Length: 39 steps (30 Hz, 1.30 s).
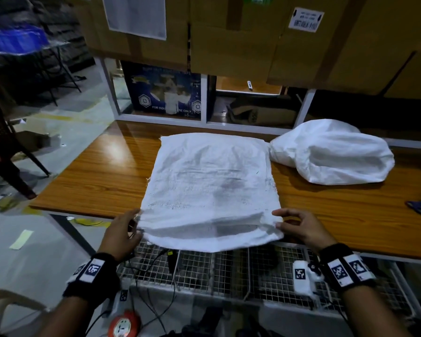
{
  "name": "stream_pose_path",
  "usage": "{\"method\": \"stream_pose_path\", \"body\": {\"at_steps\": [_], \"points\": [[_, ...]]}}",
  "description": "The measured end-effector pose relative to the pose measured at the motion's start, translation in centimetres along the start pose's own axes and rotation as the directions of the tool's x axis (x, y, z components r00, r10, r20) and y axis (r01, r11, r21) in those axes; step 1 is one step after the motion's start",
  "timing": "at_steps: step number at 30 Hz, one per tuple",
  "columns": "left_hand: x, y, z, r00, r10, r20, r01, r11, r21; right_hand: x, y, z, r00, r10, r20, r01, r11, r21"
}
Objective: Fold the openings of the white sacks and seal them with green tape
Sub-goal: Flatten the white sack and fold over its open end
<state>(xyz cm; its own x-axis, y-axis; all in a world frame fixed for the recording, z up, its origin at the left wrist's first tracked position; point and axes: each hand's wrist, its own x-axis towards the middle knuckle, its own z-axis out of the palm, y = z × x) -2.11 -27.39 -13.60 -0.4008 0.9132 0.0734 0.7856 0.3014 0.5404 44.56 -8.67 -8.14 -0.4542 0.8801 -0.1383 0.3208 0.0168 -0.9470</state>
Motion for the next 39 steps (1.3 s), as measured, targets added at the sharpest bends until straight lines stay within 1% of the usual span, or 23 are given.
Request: {"method": "stream_pose_path", "body": {"at_steps": [2, 4, 6, 8, 12, 15, 17, 19, 20, 22, 24, 25, 27, 29, 30, 31, 32, 34, 35, 36, 37, 38, 39], "points": [[0.3, -0.3, 0.1, 0.999, 0.001, -0.037, 0.001, 0.998, 0.057, -0.3, 0.1, 0.0, 0.999, -0.030, 0.012, 0.031, 0.995, -0.094], [0.5, -0.5, 0.0, 0.997, 0.057, -0.044, -0.053, 0.994, 0.095, -0.3, 0.3, 0.2, 0.998, -0.069, 0.001, 0.068, 0.973, -0.220], [0.6, -0.2, -0.1, 0.993, 0.114, -0.030, -0.112, 0.991, 0.070, -0.2, 0.5, 0.4, 0.991, -0.126, -0.034, 0.105, 0.927, -0.359], [0.5, 0.1, -0.5, 0.994, 0.103, -0.024, -0.103, 0.995, -0.009, -0.3, 0.3, 0.7, 0.986, -0.160, -0.054, 0.117, 0.877, -0.467], [0.0, 0.6, -0.9, 0.991, 0.078, -0.105, -0.085, 0.994, -0.062, -0.3, 0.1, 1.3, 0.964, -0.219, -0.149, 0.100, 0.821, -0.563], [-0.9, 1.5, -1.1, 0.961, 0.150, -0.231, -0.144, 0.989, 0.043, -0.4, -0.2, 2.2, 0.934, -0.271, -0.233, 0.099, 0.823, -0.560], [-1.8, 2.9, -1.5, 0.934, 0.079, -0.349, -0.085, 0.996, -0.003, -0.6, -0.3, 2.9, 0.893, -0.294, -0.341, 0.098, 0.866, -0.491], [-2.2, 4.3, -2.3, 0.907, -0.080, -0.414, -0.004, 0.980, -0.197, -0.5, -0.5, 3.3, 0.859, -0.307, -0.409, 0.109, 0.891, -0.440], [-2.2, 4.7, -2.7, 0.902, -0.143, -0.408, 0.014, 0.953, -0.304, -0.4, -0.8, 3.5, 0.854, -0.308, -0.418, 0.110, 0.894, -0.435], [-2.0, 5.2, -3.2, 0.920, -0.190, -0.344, -0.018, 0.855, -0.518, -0.2, -1.3, 3.6, 0.846, -0.292, -0.447, 0.087, 0.901, -0.424], [-1.7, 5.5, -3.7, 0.951, -0.188, -0.247, -0.048, 0.696, -0.716, 0.0, -1.8, 3.6, 0.839, -0.267, -0.474, 0.067, 0.915, -0.397], [-1.5, 5.6, -4.1, 0.968, -0.187, -0.169, -0.023, 0.601, -0.799, 0.0, -1.9, 3.5, 0.845, -0.260, -0.467, 0.072, 0.921, -0.383], [-1.4, 5.6, -4.9, 0.989, -0.148, 0.002, 0.068, 0.439, -0.896, 0.1, -1.8, 3.0, 0.892, -0.229, -0.390, 0.107, 0.945, -0.309], [-1.5, 5.0, -5.2, 0.993, -0.088, 0.081, 0.108, 0.364, -0.925, -0.2, -1.7, 2.2, 0.956, -0.177, -0.234, 0.141, 0.976, -0.164], [-1.6, 4.8, -5.3, 0.992, -0.088, 0.086, 0.112, 0.361, -0.926, -0.3, -1.8, 2.0, 0.975, -0.153, -0.164, 0.137, 0.985, -0.101], [-1.6, 4.7, -5.3, 0.992, -0.111, 0.066, 0.104, 0.381, -0.918, -0.5, -1.9, 1.8, 0.982, -0.139, -0.127, 0.130, 0.989, -0.076], [-1.6, 4.6, -5.2, 0.989, -0.146, 0.019, 0.082, 0.437, -0.896, -0.6, -1.9, 1.8, 0.982, -0.140, -0.130, 0.130, 0.988, -0.085], [-1.5, 4.7, -5.2, 0.965, -0.225, -0.133, 0.035, 0.615, -0.787, -0.8, -2.2, 2.0, 0.959, -0.169, -0.226, 0.126, 0.972, -0.196], [-1.4, 4.7, -5.1, 0.937, -0.272, -0.221, 0.044, 0.716, -0.696, -0.8, -2.3, 2.2, 0.939, -0.198, -0.281, 0.114, 0.951, -0.288], [-1.3, 4.7, -5.0, 0.899, -0.313, -0.305, 0.085, 0.810, -0.580, -0.9, -2.4, 2.4, 0.915, -0.240, -0.323, 0.101, 0.914, -0.392], [-1.3, 4.8, -4.9, 0.863, -0.344, -0.372, 0.153, 0.877, -0.456, -0.9, -2.5, 2.7, 0.889, -0.304, -0.341, 0.100, 0.858, -0.504], [-1.4, 5.0, -4.9, 0.838, -0.355, -0.416, 0.223, 0.917, -0.332, -1.0, -2.6, 3.1, 0.866, -0.379, -0.325, 0.120, 0.790, -0.602], [-1.6, 5.2, -4.9, 0.830, -0.341, -0.442, 0.262, 0.937, -0.230, -1.0, -2.6, 3.4, 0.848, -0.444, -0.289, 0.149, 0.723, -0.675]]}}
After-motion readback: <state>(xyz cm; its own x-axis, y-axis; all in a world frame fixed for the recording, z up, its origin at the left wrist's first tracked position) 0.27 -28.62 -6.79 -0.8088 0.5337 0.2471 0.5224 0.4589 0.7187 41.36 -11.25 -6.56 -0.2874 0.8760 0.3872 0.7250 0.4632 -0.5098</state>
